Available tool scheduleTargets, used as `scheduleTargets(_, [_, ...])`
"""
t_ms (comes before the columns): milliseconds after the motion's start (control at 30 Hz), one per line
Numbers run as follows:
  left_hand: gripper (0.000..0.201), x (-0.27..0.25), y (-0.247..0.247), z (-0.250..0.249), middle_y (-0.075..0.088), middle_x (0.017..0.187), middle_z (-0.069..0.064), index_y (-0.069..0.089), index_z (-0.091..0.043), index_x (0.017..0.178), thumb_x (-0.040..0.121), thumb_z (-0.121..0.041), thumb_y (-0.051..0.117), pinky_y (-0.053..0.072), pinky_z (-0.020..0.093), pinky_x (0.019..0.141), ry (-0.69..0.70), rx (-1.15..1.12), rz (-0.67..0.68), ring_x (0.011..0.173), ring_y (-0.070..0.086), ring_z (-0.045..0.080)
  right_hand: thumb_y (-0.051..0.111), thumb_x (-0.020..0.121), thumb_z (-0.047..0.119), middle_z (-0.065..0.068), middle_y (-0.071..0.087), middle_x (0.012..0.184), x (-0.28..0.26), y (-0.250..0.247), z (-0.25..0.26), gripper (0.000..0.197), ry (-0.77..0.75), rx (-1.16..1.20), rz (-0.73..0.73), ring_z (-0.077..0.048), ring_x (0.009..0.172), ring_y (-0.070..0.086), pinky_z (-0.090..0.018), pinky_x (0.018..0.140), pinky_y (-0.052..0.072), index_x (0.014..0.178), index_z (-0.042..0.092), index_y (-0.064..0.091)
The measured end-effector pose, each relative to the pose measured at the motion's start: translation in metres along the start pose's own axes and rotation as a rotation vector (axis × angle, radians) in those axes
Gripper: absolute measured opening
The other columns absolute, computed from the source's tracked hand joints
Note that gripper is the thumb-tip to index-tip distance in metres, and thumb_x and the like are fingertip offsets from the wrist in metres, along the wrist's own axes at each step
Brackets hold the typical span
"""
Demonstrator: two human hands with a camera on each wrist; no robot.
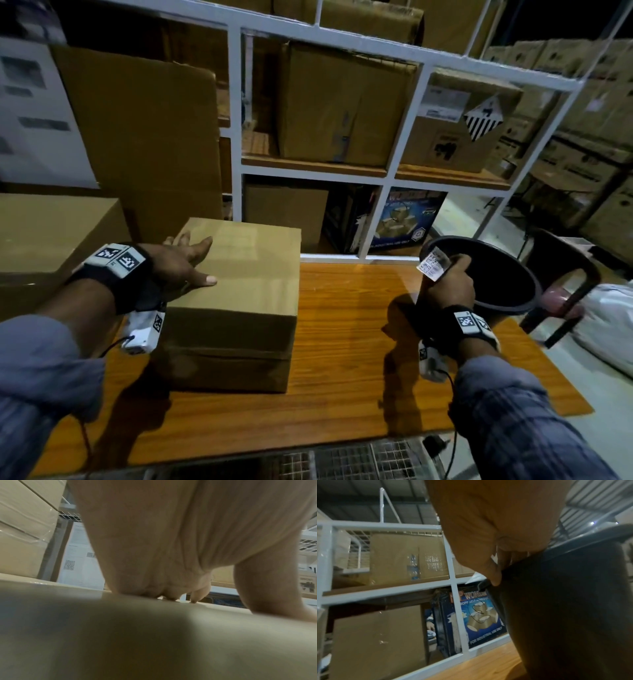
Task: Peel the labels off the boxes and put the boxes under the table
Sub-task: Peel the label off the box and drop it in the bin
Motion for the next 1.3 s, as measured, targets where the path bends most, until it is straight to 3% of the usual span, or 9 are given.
scheduleTargets(300, [0.104,-0.013,-0.005,-0.015,-0.023,0.170,0.004,-0.009,-0.041,0.163,0.092,-0.061,0.065,-0.006,0.062,0.124,-0.026,0.093,-0.016,0.156,-0.020,0.037,0.077,0.087,0.017,-0.025,0.067,0.108,-0.031,-0.001,0.026,0.052,-0.123,0.133,0.091,-0.045,0.096,0.068,-0.039,0.074,0.044,0.116,0.016,0.034])
scheduleTargets(400, [0.090,-0.024,-0.005,-0.032,-0.001,0.173,0.012,0.009,-0.031,0.166,0.097,-0.053,0.064,0.017,0.058,0.124,-0.061,0.189,-0.055,0.157,0.007,0.041,0.079,0.085,0.016,-0.024,0.068,0.109,-0.049,-0.002,0.035,0.054,-0.179,0.133,0.136,-0.044,0.098,0.069,-0.040,0.075,0.047,0.117,0.015,0.035])
scheduleTargets(500, [0.071,-0.025,-0.004,-0.052,0.036,0.160,0.012,0.037,-0.025,0.156,0.095,-0.036,0.072,0.048,0.048,0.101,-0.056,0.189,-0.099,0.136,0.045,0.034,0.080,0.083,0.014,-0.022,0.068,0.110,-0.070,-0.005,0.041,0.056,-0.210,0.120,0.187,-0.044,0.102,0.069,-0.046,0.080,0.054,0.119,0.012,0.037])
scheduleTargets(700, [0.077,-0.032,0.033,-0.124,0.050,0.152,0.003,0.030,-0.034,0.160,0.096,-0.022,0.071,0.045,0.024,0.065,0.159,0.058,-0.129,0.109,0.059,0.017,0.086,0.081,0.027,-0.007,0.067,0.103,-0.079,-0.017,0.035,0.055,-0.205,0.169,0.365,-0.028,0.090,0.068,-0.043,0.081,0.055,0.112,0.020,0.041])
scheduleTargets(800, [0.069,-0.042,0.054,-0.169,0.055,0.146,0.003,0.033,-0.029,0.160,0.100,-0.026,0.068,0.052,0.031,0.085,0.304,0.046,-0.154,0.113,0.060,0.019,0.068,0.096,0.022,-0.009,0.071,0.099,-0.070,-0.022,0.023,0.018,-0.090,0.352,0.308,-0.028,0.082,0.075,-0.052,0.084,0.061,0.097,0.026,0.051])
scheduleTargets(900, [0.071,-0.043,0.072,-0.207,0.033,0.167,0.006,0.028,-0.018,0.163,0.104,-0.039,0.060,0.038,0.038,0.116,0.389,0.057,-0.185,0.149,0.038,0.028,0.065,0.098,0.016,-0.002,0.070,0.089,-0.061,-0.032,0.009,0.004,-0.077,0.303,0.117,-0.024,0.086,0.068,-0.029,0.077,0.048,0.095,0.019,0.066])
scheduleTargets(1033, [0.063,-0.040,0.100,-0.257,0.047,0.156,0.014,0.037,-0.006,0.155,0.104,-0.037,0.060,0.045,0.035,0.101,0.382,-0.129,-0.174,0.138,0.049,0.032,0.069,0.095,0.013,-0.005,0.071,0.093,-0.050,-0.032,-0.014,0.008,-0.017,0.227,0.087,-0.027,0.099,0.067,-0.022,0.077,0.038,0.097,0.009,0.075])
scheduleTargets(1167, [0.115,-0.001,0.140,-0.275,0.038,0.159,0.013,0.013,-0.009,0.163,0.079,-0.061,0.072,0.039,0.037,0.113,0.330,-0.199,-0.079,0.140,0.044,0.035,0.071,0.093,0.016,-0.004,0.074,0.095,-0.045,-0.031,-0.011,0.007,-0.032,0.178,0.141,-0.021,0.094,0.065,-0.020,0.075,0.035,0.093,0.013,0.077])
scheduleTargets(1300, [0.137,0.075,0.171,-0.269,0.061,0.138,0.007,0.038,-0.016,0.150,0.033,-0.076,0.076,0.057,0.046,0.098,0.303,-0.247,-0.040,0.116,0.064,0.031,0.069,0.086,0.013,-0.006,0.073,0.086,-0.045,-0.026,-0.013,0.004,-0.048,0.186,0.123,-0.023,0.084,0.063,-0.025,0.074,0.039,0.084,0.013,0.072])
Point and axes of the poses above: each hand's wrist, its own x-axis towards the middle knuckle, its own y-axis out of the palm, z = x × y, the point moved 1 cm from there along x, towards the middle knuckle
